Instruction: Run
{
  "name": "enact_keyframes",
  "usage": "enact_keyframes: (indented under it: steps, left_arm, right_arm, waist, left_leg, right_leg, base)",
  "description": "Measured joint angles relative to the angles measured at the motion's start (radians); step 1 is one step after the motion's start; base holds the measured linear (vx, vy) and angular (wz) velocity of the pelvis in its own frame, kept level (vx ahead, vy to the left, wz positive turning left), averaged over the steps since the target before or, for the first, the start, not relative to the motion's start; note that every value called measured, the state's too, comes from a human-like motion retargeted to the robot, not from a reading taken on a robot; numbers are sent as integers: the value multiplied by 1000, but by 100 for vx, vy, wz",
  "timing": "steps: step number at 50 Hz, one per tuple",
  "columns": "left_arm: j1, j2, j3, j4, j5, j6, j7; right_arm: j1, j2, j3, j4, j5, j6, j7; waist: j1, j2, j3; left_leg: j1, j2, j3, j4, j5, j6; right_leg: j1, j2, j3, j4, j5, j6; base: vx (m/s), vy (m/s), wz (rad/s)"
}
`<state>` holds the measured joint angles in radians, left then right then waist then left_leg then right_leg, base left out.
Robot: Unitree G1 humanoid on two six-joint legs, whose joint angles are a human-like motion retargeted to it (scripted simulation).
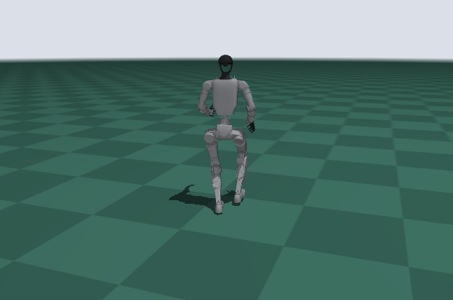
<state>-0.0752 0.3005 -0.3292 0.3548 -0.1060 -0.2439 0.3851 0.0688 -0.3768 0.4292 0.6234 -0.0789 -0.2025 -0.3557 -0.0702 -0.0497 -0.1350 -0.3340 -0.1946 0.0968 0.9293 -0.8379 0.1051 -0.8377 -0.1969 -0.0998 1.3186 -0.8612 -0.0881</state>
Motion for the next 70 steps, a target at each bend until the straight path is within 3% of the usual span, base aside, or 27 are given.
enact_keyframes:
  steps: [5, 10, 13, 15, 18, 22, 27, 30, 32, 35, 38, 40, 43, 45, 47, 52, 55, 60, 64, 70]
  left_arm:
    - [-117, 48, -27, -116, -24, -35, 2]
    - [-91, 43, -35, -167, -62, -41, -14]
    - [-24, 16, -45, -142, -76, -11, -23]
    - [3, -3, -38, -92, -84, 23, -40]
    - [91, -24, -33, 0, -96, 51, -79]
    - [242, -17, -14, 104, -141, 73, -144]
    - [390, -4, 36, 208, -175, 88, -188]
    - [444, 0, 72, 258, -176, 94, -201]
    - [470, -4, 87, 279, -166, 96, -199]
    - [468, -11, 128, 317, -128, 92, -200]
    - [421, -21, 151, 326, -91, 88, -189]
    - [358, -30, 156, 327, -77, 89, -173]
    - [262, -40, 150, 305, -85, 89, -150]
    - [206, -44, 148, 279, -96, 87, -144]
    - [166, -44, 147, 244, -105, 82, -145]
    - [99, -25, 134, 181, -107, 68, -163]
    - [76, -12, 134, 172, -101, 66, -165]
    - [80, -25, 127, 244, -66, 103, -142]
    - [62, -69, 104, 423, -6, 148, -153]
    - [103, -95, 60, 665, 64, 176, -202]
  right_arm:
    - [255, -95, -120, 9, 41, 22, 1]
    - [398, -109, -187, 15, 29, 53, -26]
    - [370, -89, -173, 41, -9, 74, -57]
    - [251, -54, -128, 95, -40, 85, -79]
    - [78, 4, -51, 111, -60, 74, -70]
    - [-123, 57, 20, -13, -38, 52, -5]
    - [-322, 60, 82, -248, -27, 24, 86]
    - [-383, 58, 106, -348, -49, 16, 124]
    - [-380, 58, 123, -372, -68, 6, 139]
    - [-332, 68, 139, -373, -97, 7, 185]
    - [-247, 87, 150, -272, -131, 30, 205]
    - [-198, 98, 145, -148, -160, 42, 194]
    - [-109, 85, 113, 51, -169, 55, 156]
    - [-45, 56, 73, 166, -156, 59, 131]
    - [23, 12, 17, 254, -134, 66, 110]
    - [174, -108, -153, 391, -68, 100, 70]
    - [232, -154, -234, 443, -46, 119, 35]
    - [240, -141, -264, 495, -51, 152, -29]
    - [141, -52, -186, 520, -55, 146, -28]
    - [7, 85, -52, 436, -45, 113, 50]
  waist:
    - [-44, 165, -10]
    - [-46, 226, -3]
    - [-11, 225, 14]
    - [26, 233, 33]
    - [108, 212, 25]
    - [206, 158, -1]
    - [252, 53, -38]
    - [258, -11, -47]
    - [261, -35, -58]
    - [246, -98, -55]
    - [212, -132, -48]
    - [172, -149, -51]
    - [94, -136, -74]
    - [48, -105, -89]
    - [23, -54, -108]
    - [-4, 57, -126]
    - [-5, 100, -110]
    - [12, 133, -81]
    - [45, 135, -78]
    - [66, 43, -157]
  left_leg:
    - [169, 183, -42, 44, 86, -135]
    - [189, 312, -49, 362, 342, -204]
    - [91, 402, -32, 618, 379, -153]
    - [-32, 493, -29, 758, 294, -79]
    - [-223, 543, -12, 798, 132, 4]
    - [-426, 512, 17, 616, 38, 14]
    - [-557, 330, 29, 201, 40, -47]
    - [-555, 227, 40, 103, 53, -45]
    - [-561, 199, 50, 193, 69, -24]
    - [-519, 140, 112, 305, 75, 36]
    - [-456, 109, 167, 362, 24, 92]
    - [-400, 85, 198, 335, -5, 111]
    - [-289, 67, 206, 235, -23, 90]
    - [-208, 71, 191, 159, -17, 58]
    - [-145, 101, 171, 103, -2, 19]
    - [-23, 176, 104, 76, 27, -63]
    - [11, 229, 69, 198, 25, -90]
    - [-51, 355, 62, 553, 86, -97]
    - [-192, 461, 86, 637, -13, -31]
    - [-351, 350, 91, 340, -35, -13]
  right_leg:
    - [20, 268, -44, -399, 71, 58]
    - [84, 366, -61, -287, 107, -10]
    - [151, 389, -64, -180, 35, -75]
    - [222, 425, -70, -207, 10, -102]
    - [342, 454, -35, -296, -1, -92]
    - [520, 452, 35, -469, 27, -39]
    - [669, 368, 118, -551, 69, 40]
    - [714, 290, 140, -457, 67, 84]
    - [724, 250, 140, -330, 84, 113]
    - [718, 132, 129, -109, 197, 171]
    - [620, 4, 92, 134, 285, 154]
    - [502, -79, 76, 251, 241, 102]
    - [316, -124, 48, 270, 88, 29]
    - [213, -99, 28, 194, 4, 1]
    - [131, -21, 21, 62, -10, -1]
    - [77, 213, 61, -293, 44, 65]
    - [94, 309, 84, -331, 62, 63]
    - [112, 356, 40, -150, 23, -13]
    - [153, 359, 4, -150, -3, -29]
    - [189, 262, 4, -268, 13, 12]
  base:
    - [105, -13, -25]
    - [95, -9, -21]
    - [90, -9, -17]
    - [87, -8, -30]
    - [87, 0, -61]
    - [91, 10, -65]
    - [95, 17, -5]
    - [95, 17, 24]
    - [93, 14, 19]
    - [90, 16, 21]
    - [86, 14, 10]
    - [84, 12, 15]
    - [84, 7, 36]
    - [83, 0, 34]
    - [81, -3, 18]
    - [76, -6, 10]
    - [65, -8, 4]
    - [51, -9, 7]
    - [39, -7, 18]
    - [31, -5, 34]
